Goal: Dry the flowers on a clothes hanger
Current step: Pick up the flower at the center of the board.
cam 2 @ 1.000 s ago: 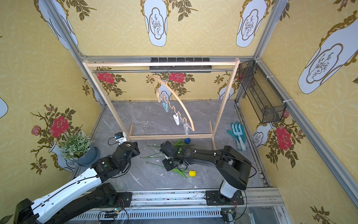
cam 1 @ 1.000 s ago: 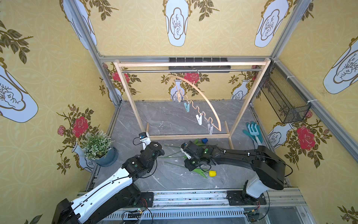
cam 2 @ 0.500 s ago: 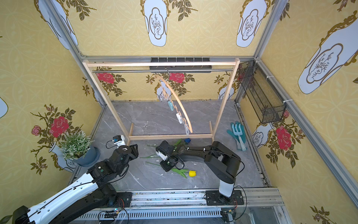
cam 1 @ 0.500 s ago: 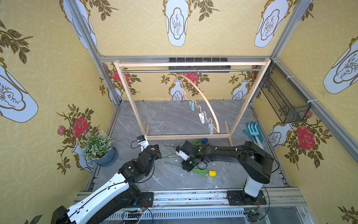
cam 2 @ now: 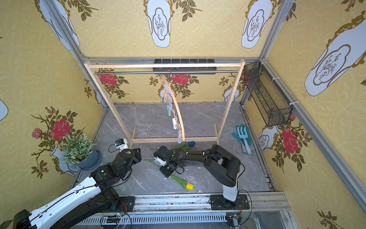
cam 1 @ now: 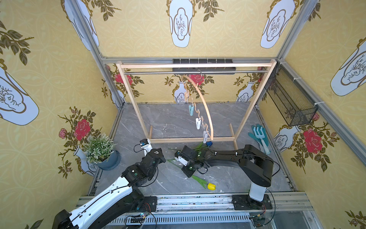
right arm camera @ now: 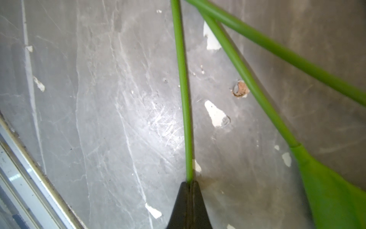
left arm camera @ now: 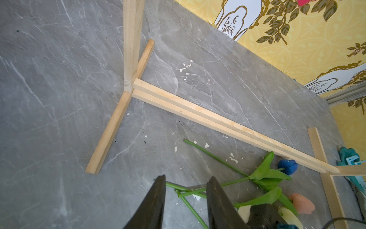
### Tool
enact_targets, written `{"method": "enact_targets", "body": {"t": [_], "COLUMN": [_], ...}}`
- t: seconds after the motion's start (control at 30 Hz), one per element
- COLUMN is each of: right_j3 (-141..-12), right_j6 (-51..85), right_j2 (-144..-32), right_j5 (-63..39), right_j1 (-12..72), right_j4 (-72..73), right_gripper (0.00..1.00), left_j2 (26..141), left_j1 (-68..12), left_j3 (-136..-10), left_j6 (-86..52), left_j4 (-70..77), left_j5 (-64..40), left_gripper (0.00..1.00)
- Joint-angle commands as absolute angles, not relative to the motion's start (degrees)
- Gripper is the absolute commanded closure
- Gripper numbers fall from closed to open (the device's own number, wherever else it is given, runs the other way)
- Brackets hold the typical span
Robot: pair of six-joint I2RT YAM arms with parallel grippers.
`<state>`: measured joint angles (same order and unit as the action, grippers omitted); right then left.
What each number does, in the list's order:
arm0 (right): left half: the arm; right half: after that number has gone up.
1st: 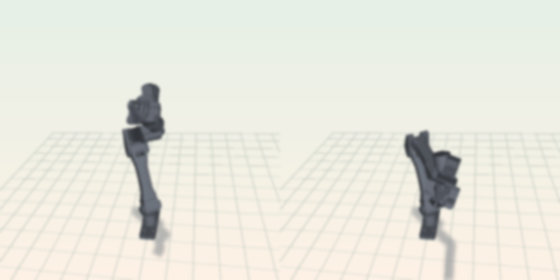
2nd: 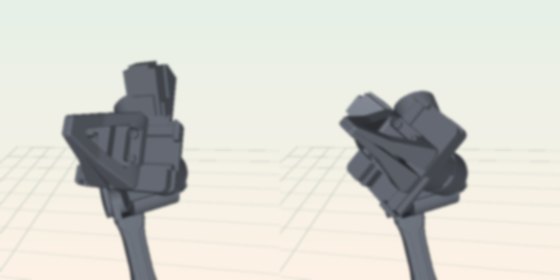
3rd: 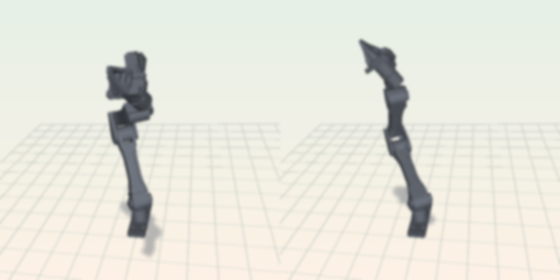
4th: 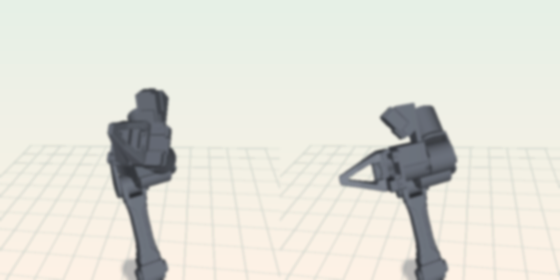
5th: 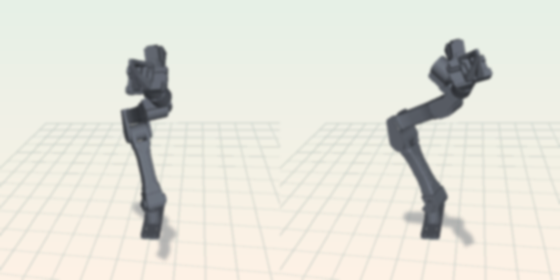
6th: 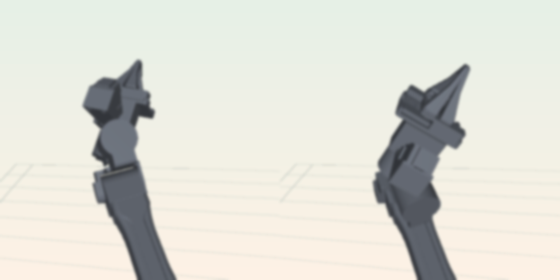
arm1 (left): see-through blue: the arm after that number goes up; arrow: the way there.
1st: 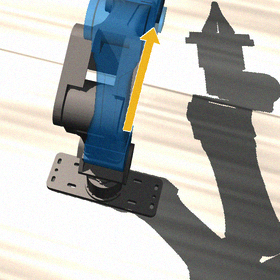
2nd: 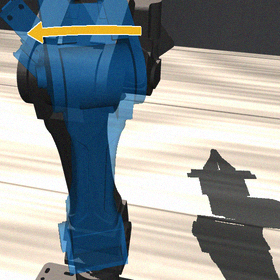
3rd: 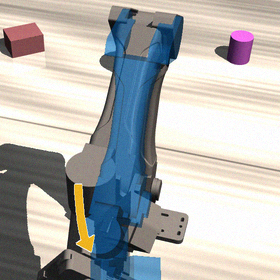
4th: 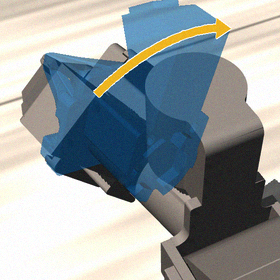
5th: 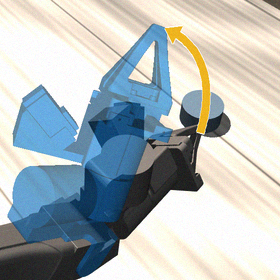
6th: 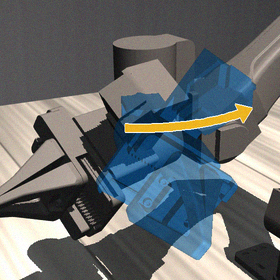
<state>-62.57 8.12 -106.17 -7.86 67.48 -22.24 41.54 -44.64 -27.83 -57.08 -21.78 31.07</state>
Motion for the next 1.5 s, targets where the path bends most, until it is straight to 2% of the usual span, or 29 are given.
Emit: {"method": "enact_targets", "body": {"t": [0.0,0.23,0.4,0.57,0.77,0.83,0.97,1.23,1.47], "right_j3": [-62.69,-66.99,-66.08,-62.44,-58.34,-56.73,-54.8,-54.32,-54.23], "right_j6": [4.51,-2.06,-0.02,5.9,11.08,12.04,12.92,12.03,12.47], "right_j2": [-107.16,-103.92,-98.46,-92.28,-88.68,-87.37,-84.79,-82.79,-82.66], "right_j5": [-5.44,-3.12,-1.68,-4.21,-4.78,-5.05,-4.17,-3.15,-3.69], "right_j1": [68.5,70.84,67.05,63.77,63.39,63.37,63.15,62.58,62.42], "right_j4": [-26.46,-26.87,-20.94,-11.2,-3.63,-2.03,-1.47,-1.59,-0.84], "right_gripper": [1.0,1.0,1.0,1.0,1.0,1.0,1.0,1.0,1.0], "left_j2": [40.51,37.93,36.27,36.61,43.92,45.97,49.2,54.5,56.9], "left_j1": [-44.56,-44.56,-44.61,-44.56,-44.56,-44.56,-44.56,-44.56,-44.57], "left_j3": [-27.08,-29.27,-33.05,-33.41,-32.92,-32.68,-33.22,-32.78,-33.83], "left_j6": [-58.66,-57.89,-54.73,-48.07,-45.36,-45.72,-46.84,-49.16,-49.41], "left_j4": [-22.54,-25.62,-27.48,-19.18,-9.15,-7.21,-7.67,-0.86,1.05], "left_j5": [31.2,30.0,27.03,17.24,3.93,3.01,5.1,2.05,2.53], "left_gripper": [0.62,0.57,0.52,0.51,0.43,0.43,0.5,0.6,0.86]}}
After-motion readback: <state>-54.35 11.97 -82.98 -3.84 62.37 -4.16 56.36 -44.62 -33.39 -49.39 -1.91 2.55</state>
